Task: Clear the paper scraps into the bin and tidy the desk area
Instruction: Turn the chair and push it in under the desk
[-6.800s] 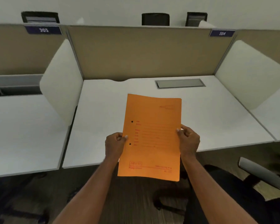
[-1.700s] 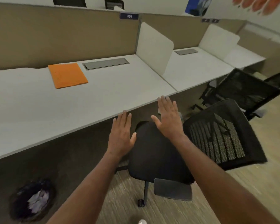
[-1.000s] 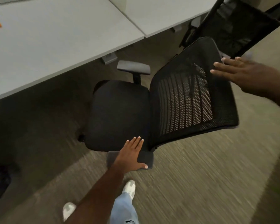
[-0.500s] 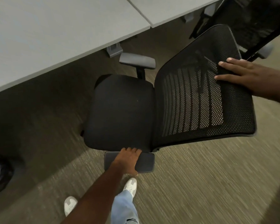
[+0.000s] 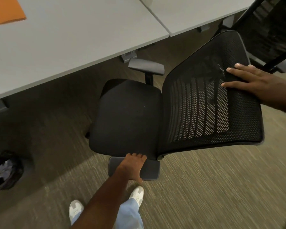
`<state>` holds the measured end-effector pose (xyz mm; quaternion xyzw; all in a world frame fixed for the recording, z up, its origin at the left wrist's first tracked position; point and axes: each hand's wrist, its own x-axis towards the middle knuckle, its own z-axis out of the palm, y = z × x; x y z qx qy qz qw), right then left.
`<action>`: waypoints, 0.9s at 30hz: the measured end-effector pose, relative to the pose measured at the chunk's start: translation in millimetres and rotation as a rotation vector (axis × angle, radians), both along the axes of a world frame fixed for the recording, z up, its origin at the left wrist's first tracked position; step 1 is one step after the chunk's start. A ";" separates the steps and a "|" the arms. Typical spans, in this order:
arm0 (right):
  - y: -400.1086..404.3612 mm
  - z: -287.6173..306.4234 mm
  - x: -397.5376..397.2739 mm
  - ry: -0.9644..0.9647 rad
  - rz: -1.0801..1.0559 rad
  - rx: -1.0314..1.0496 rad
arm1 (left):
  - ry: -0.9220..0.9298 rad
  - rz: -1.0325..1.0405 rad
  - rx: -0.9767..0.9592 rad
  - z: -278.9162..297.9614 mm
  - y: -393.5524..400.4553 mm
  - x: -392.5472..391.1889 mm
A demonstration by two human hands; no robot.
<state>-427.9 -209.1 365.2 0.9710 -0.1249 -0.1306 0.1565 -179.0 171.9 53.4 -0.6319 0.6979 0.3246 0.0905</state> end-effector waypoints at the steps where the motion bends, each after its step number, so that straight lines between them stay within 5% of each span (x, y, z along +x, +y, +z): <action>1: 2.6 -0.5 7.0 -0.005 -0.002 0.011 | 0.002 0.003 0.004 -0.3 3.3 6.9; 18: 68.0 -16.6 118.2 -0.010 0.213 0.066 | -0.096 -0.001 0.063 25.8 77.4 152.5; 27: 139.9 -8.2 176.5 -0.076 0.350 0.177 | -0.169 0.224 0.024 29.9 120.8 196.6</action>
